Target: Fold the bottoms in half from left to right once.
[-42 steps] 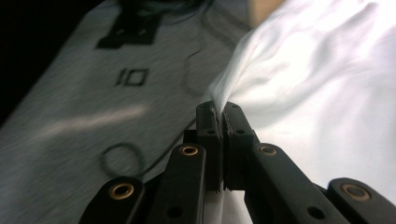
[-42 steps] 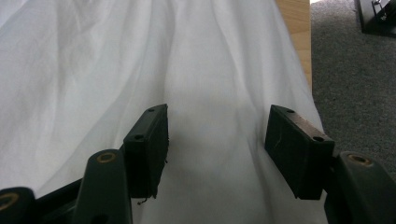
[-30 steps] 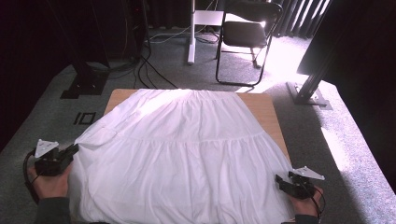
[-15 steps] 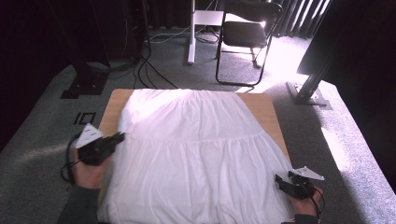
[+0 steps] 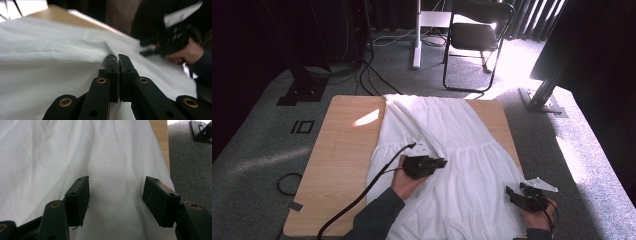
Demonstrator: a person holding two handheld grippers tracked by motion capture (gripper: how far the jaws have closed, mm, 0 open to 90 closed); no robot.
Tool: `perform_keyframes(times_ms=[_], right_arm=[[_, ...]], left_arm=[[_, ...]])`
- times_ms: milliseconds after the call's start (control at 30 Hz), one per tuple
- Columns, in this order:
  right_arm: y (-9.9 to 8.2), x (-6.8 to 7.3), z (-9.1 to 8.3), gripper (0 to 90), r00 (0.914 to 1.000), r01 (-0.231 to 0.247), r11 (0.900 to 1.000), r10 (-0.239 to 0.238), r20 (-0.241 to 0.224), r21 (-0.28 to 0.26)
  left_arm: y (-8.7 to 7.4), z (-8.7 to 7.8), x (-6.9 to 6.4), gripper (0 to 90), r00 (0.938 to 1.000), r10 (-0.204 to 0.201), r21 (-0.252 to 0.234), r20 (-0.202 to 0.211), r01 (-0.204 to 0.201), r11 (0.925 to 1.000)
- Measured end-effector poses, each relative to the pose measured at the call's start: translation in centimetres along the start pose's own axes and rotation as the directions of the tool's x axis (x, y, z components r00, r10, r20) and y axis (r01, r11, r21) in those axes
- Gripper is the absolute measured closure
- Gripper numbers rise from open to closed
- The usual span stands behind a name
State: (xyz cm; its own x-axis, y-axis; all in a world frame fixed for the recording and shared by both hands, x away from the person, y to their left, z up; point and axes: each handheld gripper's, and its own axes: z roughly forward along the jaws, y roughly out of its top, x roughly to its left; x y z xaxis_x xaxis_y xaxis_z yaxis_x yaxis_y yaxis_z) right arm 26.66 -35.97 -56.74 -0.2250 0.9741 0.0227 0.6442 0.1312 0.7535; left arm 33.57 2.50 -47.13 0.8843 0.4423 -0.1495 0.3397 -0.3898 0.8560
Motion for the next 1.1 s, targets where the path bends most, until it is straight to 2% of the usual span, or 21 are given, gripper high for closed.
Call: perform_keyframes(times_ms=[33,67,100,133,167,200,300,367,433,500,533,633,700,733,767,833,933,967,1033,1067,1100], right_arm=[[0.0,0.0,0.0,37.5,1.0000,0.000,1.0000,0.000,0.000,0.000],[0.2,0.2,0.0,41.2,1.0000,0.002,1.0000,-0.002,0.008,0.009],[0.2,0.2,0.0,41.2,1.0000,0.002,1.0000,-0.002,0.008,0.009],[0.4,0.4,-0.1,41.4,0.9997,0.014,0.9998,-0.014,0.018,0.011],[0.7,0.8,-0.2,42.1,0.9993,0.029,0.9996,-0.029,0.026,0.001],[1.3,1.4,-0.7,42.9,0.9988,0.046,0.9984,-0.046,0.015,-0.033],[3.0,3.4,-1.7,44.5,0.9971,0.070,0.9932,-0.073,-0.021,-0.093],[4.3,5.1,-1.9,45.2,0.9930,0.094,0.9871,-0.102,-0.059,-0.130],[5.6,7.0,-1.8,46.6,0.9866,0.124,0.9806,-0.138,-0.087,-0.152],[6.9,9.0,-1.6,47.4,0.9760,0.146,0.9740,-0.170,-0.135,-0.173],[7.4,9.7,-1.4,47.4,0.9714,0.151,0.9719,-0.180,-0.155,-0.180],[9.2,12.6,-0.6,45.3,0.9525,0.170,0.9662,-0.211,-0.219,-0.194],[10.5,14.7,0.2,43.4,0.9385,0.180,0.9648,-0.227,-0.260,-0.191],[11.0,15.7,0.6,41.7,0.9345,0.192,0.9629,-0.238,-0.264,-0.190],[11.3,16.4,0.9,40.4,0.9323,0.200,0.9620,-0.245,-0.266,-0.186],[12.3,18.1,1.8,38.4,0.9248,0.228,0.9557,-0.272,-0.266,-0.186],[13.1,19.4,3.7,34.7,0.9314,0.221,0.9662,-0.249,-0.265,-0.133],[13.2,19.6,4.3,32.7,0.9336,0.219,0.9686,-0.243,-0.263,-0.118],[13.4,19.8,5.6,30.9,0.9419,0.213,0.9747,-0.224,-0.251,-0.067],[13.3,19.8,6.1,31.1,0.9441,0.212,0.9762,-0.217,-0.248,-0.044],[13.2,19.8,6.5,31.4,0.9462,0.215,0.9765,-0.213,-0.244,-0.017]], left_arm=[[0.0,0.0,0.0,88.4,1.0000,0.000,0.000,0.000,0.000,1.0000],[-0.9,1.7,0.1,88.4,1.0000,0.008,0.048,-0.005,-0.008,0.9988],[-0.9,1.7,0.1,87.7,1.0000,0.008,0.048,-0.005,-0.008,0.9988],[-1.3,2.2,0.2,87.7,0.9997,0.020,0.074,-0.012,-0.019,0.9970],[-1.6,2.3,0.3,83.7,0.9993,0.024,0.097,-0.029,-0.021,0.9951],[-1.6,2.0,0.2,68.5,0.9979,0.038,0.107,-0.052,-0.033,0.9937],[-1.1,-0.4,-0.1,55.1,0.9905,0.090,0.097,-0.104,-0.080,0.9920],[-0.5,-2.5,-0.4,50.6,0.9794,0.129,0.083,-0.155,-0.117,0.9897],[-0.3,-4.7,-0.4,49.7,0.9642,0.153,0.081,-0.216,-0.139,0.9870],[-0.4,-6.5,-0.2,49.6,0.9467,0.172,0.083,-0.272,-0.155,0.9844],[-0.6,-7.7,0.1,49.5,0.9346,0.174,0.086,-0.310,-0.155,0.9842],[-1.5,-10.1,1.1,49.5,0.9145,0.145,0.093,-0.378,-0.118,0.9886],[-2.6,-11.2,2.0,48.8,0.9050,0.105,0.093,-0.412,-0.073,0.9930],[-3.1,-11.5,2.3,48.4,0.8994,0.099,0.098,-0.426,-0.063,0.9932],[-3.9,-11.9,2.7,48.0,0.8892,0.074,0.095,-0.452,-0.035,0.9949],[-5.4,-12.5,3.5,47.0,0.8767,0.052,0.112,-0.478,0.002,0.9937],[-7.5,-13.2,4.5,45.8,0.8571,0.005,0.106,-0.515,0.058,0.9927],[-8.0,-13.5,4.8,45.8,0.8544,-0.005,0.099,-0.520,0.066,0.9929],[-9.8,-14.2,6.0,45.6,0.8599,-0.109,0.044,-0.499,0.150,0.9877],[-10.7,-14.4,6.5,45.5,0.8499,-0.141,0.044,-0.508,0.189,0.9810],[-11.4,-14.4,6.8,45.1,0.8401,-0.143,0.059,-0.523,0.203,0.9773]])
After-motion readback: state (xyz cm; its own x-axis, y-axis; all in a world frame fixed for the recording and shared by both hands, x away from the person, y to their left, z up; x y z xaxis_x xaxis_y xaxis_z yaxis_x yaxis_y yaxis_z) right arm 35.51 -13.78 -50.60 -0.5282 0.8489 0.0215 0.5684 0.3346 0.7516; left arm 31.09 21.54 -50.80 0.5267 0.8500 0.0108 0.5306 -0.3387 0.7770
